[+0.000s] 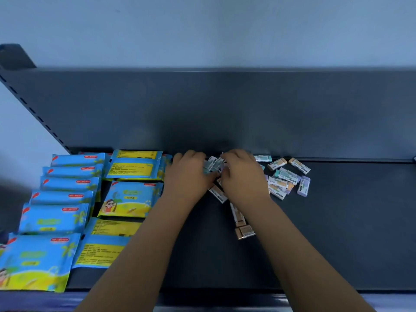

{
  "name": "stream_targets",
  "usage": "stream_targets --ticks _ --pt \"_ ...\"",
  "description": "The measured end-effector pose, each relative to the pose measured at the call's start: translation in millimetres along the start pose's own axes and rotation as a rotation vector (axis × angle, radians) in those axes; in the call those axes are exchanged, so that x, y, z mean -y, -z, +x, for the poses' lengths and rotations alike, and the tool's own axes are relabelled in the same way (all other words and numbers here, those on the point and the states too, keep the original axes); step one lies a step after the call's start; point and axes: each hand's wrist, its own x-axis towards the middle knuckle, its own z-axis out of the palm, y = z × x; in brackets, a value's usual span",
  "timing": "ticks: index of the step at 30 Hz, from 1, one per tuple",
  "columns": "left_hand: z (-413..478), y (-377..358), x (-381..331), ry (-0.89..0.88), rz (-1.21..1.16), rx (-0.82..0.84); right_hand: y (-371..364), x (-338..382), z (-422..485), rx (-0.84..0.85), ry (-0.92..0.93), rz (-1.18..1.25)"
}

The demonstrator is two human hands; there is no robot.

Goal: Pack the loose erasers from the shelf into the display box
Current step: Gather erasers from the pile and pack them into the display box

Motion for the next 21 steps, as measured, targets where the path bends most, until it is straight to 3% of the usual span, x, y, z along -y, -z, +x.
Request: stream_targets --ticks 6,10,21 --pt "27 -6 3 -0.043 0.085 0.092 1 -8 23 0.081 0.030 -0.034" --pt "21 -3 16 -0.072 0.095 0.044 -2 -12 26 0.201 0.092 -0.089" --pt "4 -12 30 -0.031 -0.009 0.009 0 7 34 0.271 0.139 -0.344"
